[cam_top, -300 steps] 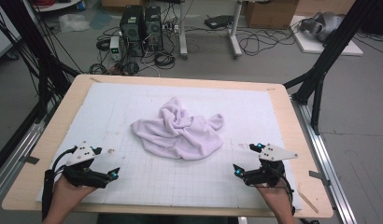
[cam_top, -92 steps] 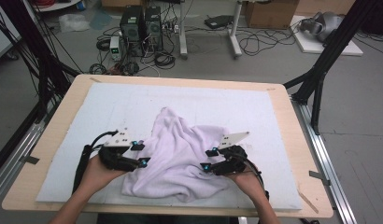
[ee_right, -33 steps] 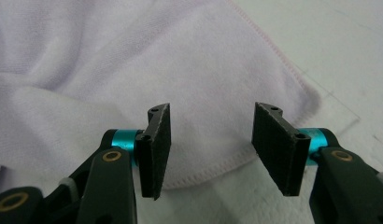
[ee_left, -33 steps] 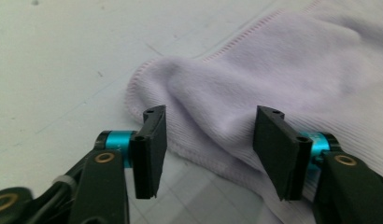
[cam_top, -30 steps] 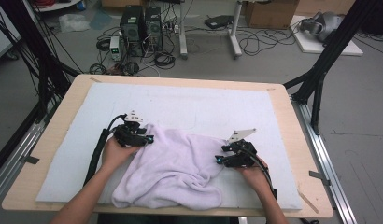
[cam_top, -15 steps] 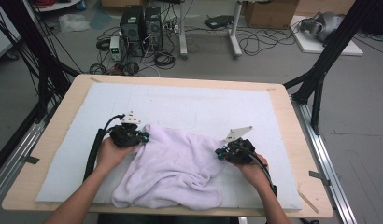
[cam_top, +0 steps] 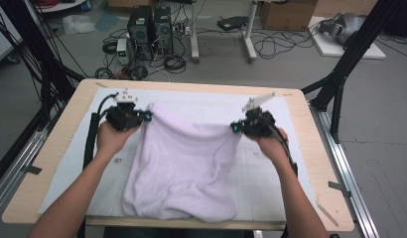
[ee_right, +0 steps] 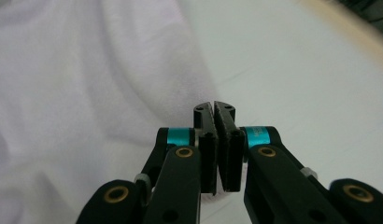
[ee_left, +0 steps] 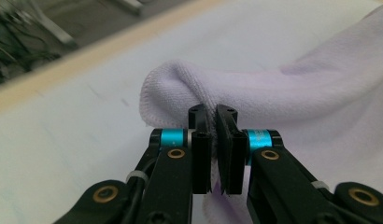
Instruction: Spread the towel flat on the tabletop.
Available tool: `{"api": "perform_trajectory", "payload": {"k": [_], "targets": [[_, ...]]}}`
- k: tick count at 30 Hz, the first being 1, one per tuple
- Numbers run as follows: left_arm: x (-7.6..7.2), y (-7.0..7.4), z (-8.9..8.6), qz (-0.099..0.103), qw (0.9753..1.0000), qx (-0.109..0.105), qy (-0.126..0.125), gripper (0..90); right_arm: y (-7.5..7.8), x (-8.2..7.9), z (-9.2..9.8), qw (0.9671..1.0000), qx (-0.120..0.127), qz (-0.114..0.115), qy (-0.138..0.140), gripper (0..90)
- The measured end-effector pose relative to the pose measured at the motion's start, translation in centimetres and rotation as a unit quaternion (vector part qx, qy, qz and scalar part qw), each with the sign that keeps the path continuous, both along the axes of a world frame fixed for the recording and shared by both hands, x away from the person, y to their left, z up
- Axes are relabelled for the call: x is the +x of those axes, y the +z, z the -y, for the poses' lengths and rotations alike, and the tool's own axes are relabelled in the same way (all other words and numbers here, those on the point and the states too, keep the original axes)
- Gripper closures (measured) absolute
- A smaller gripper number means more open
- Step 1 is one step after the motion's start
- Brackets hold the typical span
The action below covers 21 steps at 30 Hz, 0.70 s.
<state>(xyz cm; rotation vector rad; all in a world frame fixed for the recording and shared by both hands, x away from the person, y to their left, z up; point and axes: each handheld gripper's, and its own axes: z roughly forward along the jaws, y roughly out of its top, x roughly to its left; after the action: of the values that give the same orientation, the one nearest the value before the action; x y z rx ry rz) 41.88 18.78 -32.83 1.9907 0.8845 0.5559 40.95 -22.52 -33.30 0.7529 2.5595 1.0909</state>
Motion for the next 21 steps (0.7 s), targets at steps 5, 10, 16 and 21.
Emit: {"api": "perform_trajectory", "payload": {"k": [5, 10, 16, 21], "targets": [[4.8, 1.6, -0.4, 0.001, 0.9964, 0.023, 0.082, 60.0, 4.7, 5.3, -0.3, 0.9949, 0.017, 0.057, -0.082, 72.9], [4.2, -1.5, -1.5, -0.028, 0.9976, 0.021, 0.060, 55.0, 2.0, 5.9, -0.8, 0.9966, 0.014, 0.025, -0.078, 62.3], [1.3, -5.3, -2.4, -0.057, 0.9980, 0.027, 0.004, 48.7, -2.6, 2.5, -0.7, 0.9984, 0.019, -0.016, -0.051, 56.4], [-2.3, -6.9, -2.5, -0.045, 0.9980, 0.025, -0.037, 46.4, -4.3, -1.0, -0.4, 0.9987, 0.038, -0.018, -0.029, 52.9]]}}
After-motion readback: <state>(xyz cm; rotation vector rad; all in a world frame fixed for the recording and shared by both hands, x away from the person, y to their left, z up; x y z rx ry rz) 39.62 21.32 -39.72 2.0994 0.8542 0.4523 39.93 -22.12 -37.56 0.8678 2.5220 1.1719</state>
